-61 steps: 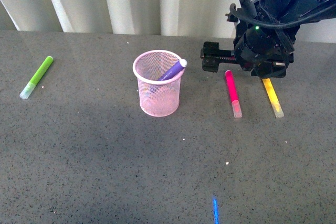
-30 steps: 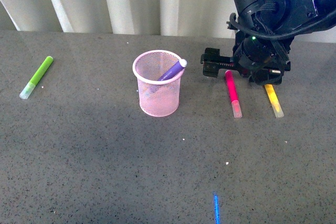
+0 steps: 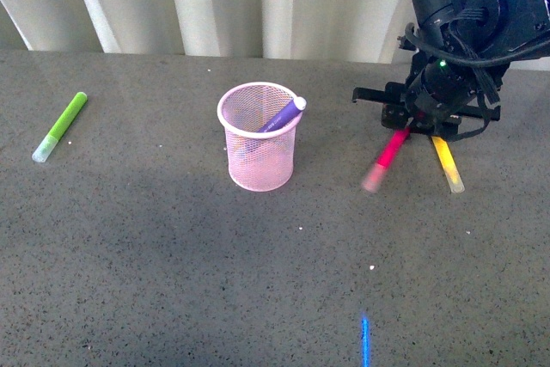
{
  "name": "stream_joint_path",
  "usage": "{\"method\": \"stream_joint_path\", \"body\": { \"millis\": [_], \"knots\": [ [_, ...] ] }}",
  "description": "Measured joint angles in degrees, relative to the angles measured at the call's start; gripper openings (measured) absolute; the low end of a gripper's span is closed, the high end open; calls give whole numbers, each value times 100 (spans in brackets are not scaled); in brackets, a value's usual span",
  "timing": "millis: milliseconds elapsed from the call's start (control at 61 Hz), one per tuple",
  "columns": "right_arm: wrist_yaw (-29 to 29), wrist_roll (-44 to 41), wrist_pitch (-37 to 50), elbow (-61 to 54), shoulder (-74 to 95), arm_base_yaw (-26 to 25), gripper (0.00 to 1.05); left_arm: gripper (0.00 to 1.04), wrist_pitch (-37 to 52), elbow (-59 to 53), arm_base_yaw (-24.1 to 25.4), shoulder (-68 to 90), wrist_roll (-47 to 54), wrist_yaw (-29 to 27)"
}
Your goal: Insert purple and pink pens into pink cup
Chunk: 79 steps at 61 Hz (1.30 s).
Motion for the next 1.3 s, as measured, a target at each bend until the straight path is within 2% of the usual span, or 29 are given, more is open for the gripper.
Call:
{"method": "stream_joint_path", "body": {
  "millis": [82,410,788,935,1083,1296],
  "knots": [
    [-28,-2,37,-20,-11,-42,12,98,0,0,0,0,0,0],
    [-59,26,334,-245,-120,-98,12,98,0,0,0,0,0,0],
    [-828,553,1692,-922,-1263,26,12,98,0,0,0,0,0,0],
    [-1169,636,2997,-1596,-2240,192,11,98,0,0,0,0,0,0],
    [-1283,356,4210,-2247,-3027,474,11,98,0,0,0,0,2,0],
    [-1432,-402,5268,-2527,-3158,1043,11,98,0,0,0,0,2,0]
  ]
}}
